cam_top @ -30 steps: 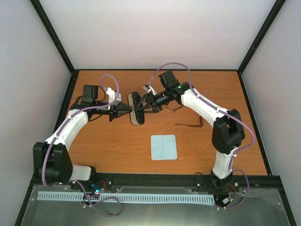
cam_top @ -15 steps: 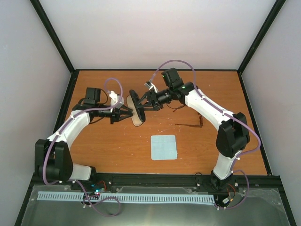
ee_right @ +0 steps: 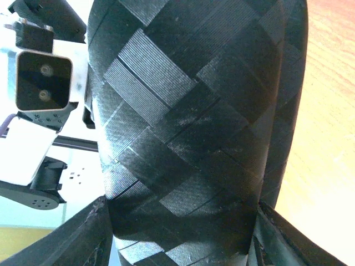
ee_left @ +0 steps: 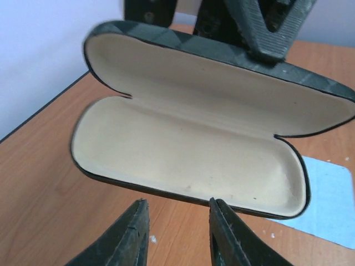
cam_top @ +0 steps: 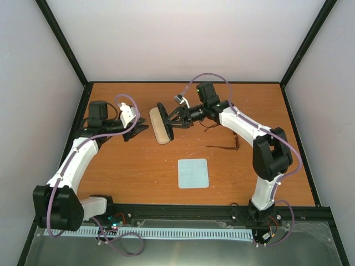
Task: Organize the sunglasses
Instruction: Place the sunglasses case at the center of the board.
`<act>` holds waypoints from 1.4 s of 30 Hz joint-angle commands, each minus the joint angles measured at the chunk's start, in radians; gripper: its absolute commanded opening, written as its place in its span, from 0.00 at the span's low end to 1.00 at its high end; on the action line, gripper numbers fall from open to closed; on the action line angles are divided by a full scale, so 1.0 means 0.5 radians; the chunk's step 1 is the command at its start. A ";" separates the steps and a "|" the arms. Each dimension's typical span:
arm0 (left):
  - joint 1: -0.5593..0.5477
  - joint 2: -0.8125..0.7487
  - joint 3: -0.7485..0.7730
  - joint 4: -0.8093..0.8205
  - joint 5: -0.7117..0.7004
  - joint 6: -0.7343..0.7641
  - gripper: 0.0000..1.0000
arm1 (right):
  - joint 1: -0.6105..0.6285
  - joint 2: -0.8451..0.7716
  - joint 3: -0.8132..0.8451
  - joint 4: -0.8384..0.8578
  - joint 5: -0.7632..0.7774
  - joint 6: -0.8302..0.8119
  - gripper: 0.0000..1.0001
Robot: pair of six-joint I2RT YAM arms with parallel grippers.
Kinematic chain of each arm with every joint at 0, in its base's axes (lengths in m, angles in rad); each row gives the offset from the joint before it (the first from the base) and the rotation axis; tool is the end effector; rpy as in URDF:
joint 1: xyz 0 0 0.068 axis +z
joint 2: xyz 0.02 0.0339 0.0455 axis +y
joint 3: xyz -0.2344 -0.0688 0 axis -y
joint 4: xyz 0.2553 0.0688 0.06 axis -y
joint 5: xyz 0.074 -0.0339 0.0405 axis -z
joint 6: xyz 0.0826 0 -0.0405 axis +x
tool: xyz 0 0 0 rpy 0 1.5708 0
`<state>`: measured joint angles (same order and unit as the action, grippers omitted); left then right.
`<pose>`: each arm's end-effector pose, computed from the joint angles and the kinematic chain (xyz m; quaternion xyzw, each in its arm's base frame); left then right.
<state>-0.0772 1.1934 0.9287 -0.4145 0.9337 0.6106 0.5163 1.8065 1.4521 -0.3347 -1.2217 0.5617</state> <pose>0.2855 -0.0887 0.2452 0.4544 0.6931 -0.2903 0.4784 0.3216 0.2718 0.2441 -0.2279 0.7462 0.6246 0.0337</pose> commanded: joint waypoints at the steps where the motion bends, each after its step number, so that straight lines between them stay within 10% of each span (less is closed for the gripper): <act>1: 0.068 0.070 -0.038 0.015 -0.116 0.002 0.31 | -0.016 0.280 0.132 -0.107 -0.206 -0.242 0.03; 6: 0.103 0.209 -0.053 0.003 -0.145 0.164 0.28 | -0.029 0.901 0.985 -1.593 -0.099 -1.359 0.03; 30: 0.170 0.900 0.315 0.065 -0.093 0.207 0.24 | -0.051 1.390 1.144 -1.591 0.405 -1.264 0.04; 42: 0.170 0.909 0.290 0.056 -0.064 0.182 0.25 | -0.110 1.335 1.156 -1.524 0.485 -1.170 0.37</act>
<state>0.0029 1.6417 1.0523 -0.3824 0.8696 0.6987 0.4866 2.4752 2.0171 -1.1217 -1.0630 -0.0391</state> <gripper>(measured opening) 0.244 0.566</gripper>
